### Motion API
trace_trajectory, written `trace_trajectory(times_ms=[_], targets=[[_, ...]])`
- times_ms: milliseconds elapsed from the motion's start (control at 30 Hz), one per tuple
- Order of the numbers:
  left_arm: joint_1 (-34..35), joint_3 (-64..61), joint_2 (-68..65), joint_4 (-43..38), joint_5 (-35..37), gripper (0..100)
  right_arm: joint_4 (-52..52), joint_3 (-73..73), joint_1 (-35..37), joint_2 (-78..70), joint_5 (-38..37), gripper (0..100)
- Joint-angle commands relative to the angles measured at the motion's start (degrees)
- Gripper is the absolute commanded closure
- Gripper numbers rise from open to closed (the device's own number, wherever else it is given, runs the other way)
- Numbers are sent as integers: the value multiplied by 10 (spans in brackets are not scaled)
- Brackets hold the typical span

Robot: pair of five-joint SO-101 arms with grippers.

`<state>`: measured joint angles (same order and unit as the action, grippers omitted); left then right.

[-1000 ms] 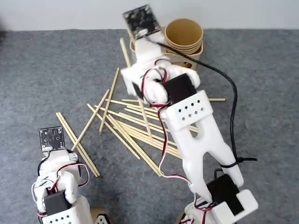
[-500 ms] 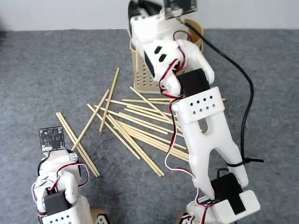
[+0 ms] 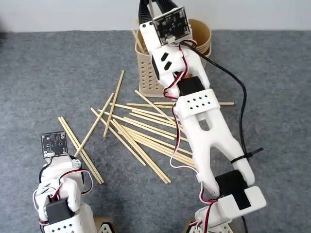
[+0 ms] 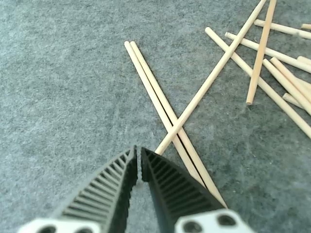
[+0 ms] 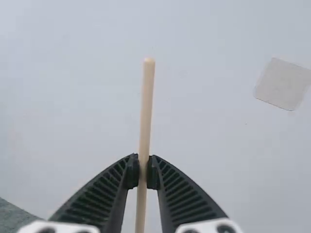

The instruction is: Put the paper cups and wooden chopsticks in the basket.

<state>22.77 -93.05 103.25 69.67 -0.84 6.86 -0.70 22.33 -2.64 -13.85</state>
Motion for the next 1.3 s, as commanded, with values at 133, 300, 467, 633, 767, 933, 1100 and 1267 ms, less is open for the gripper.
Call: trace_trajectory(times_ms=[133,300,467,633,767,933,1100,1267], targets=[[1,2,10,-14,-6,987,-65,-6,-9,16,-7,829],[1,2,10,-14,-6,987,-157,-25,-7,58,5,846],[1,2,10,-14,-6,987,-396,-126,-6,81,98,853],[1,2,10,-14,-6,987,-639,-179,30,81,130,854],[1,2,10,-14,-6,987,-766,-178,71,60,135,854],[1,1,10,-14,-6,987,-863,-178,119,-15,135,854],[1,1,10,-14,-6,987,-877,-178,145,-119,135,854],[1,1,10,-14,-6,987,-865,-179,179,-209,135,854]])
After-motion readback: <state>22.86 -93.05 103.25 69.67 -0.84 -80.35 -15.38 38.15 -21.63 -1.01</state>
